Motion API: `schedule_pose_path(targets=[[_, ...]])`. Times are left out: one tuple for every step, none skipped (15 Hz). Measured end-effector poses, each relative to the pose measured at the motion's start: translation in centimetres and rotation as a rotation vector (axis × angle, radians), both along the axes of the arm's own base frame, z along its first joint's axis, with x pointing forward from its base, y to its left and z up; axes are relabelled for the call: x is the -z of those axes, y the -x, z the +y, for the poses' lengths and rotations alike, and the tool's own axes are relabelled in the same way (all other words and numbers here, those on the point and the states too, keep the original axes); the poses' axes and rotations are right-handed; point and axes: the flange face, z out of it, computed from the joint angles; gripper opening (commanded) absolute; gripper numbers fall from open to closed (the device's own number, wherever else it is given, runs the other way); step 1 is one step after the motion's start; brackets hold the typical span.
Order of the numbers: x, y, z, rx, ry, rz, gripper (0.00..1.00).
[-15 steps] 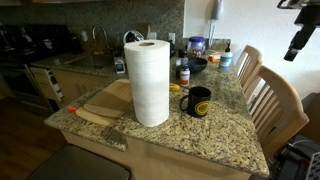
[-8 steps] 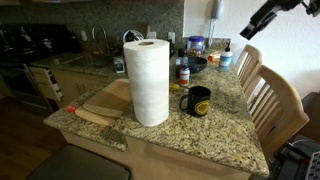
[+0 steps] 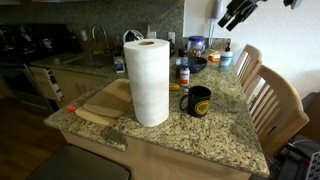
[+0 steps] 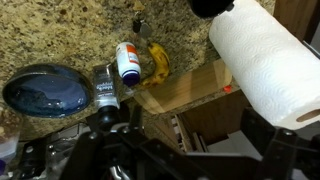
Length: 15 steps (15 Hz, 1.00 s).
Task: Put the bottle in the bowl and then put it back on the counter
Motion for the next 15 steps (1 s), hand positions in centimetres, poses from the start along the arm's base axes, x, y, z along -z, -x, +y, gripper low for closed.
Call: schedule_pose_path(targets=[[-0.2,0.1,-0.2,0.011,-0.001,-0.004,1.0],[-0.3,0.0,-0.5,0.025,0.004,0.005,1.0],[-0.1,-0.3,-0.7,0.056,0.027,0.021,1.0],[0.6,-0.9,-0.8,0.087,0.057,0.045,1.0],[2.0,-1.7,-0.7,0.107,0.086,0.079,1.0],[3.9,-2.7,-0.5,0.119,0.107,0.124,1.0],[6.1,-3.7,-0.1,0.124,0.125,0.175,1.0],[7.4,-4.4,0.2,0.123,0.129,0.197,1.0],[7.7,-4.6,0.2,0.123,0.13,0.198,1.0],[7.4,-4.5,0.2,0.123,0.129,0.191,1.0],[6.7,-4.3,0.2,0.124,0.127,0.178,1.0],[6.3,-4.1,0.2,0.124,0.126,0.17,1.0],[6.1,-4.0,0.1,0.124,0.125,0.164,1.0],[5.9,-4.1,0.0,0.129,0.122,0.146,1.0],[5.6,-4.4,-0.1,0.142,0.106,0.107,1.0]])
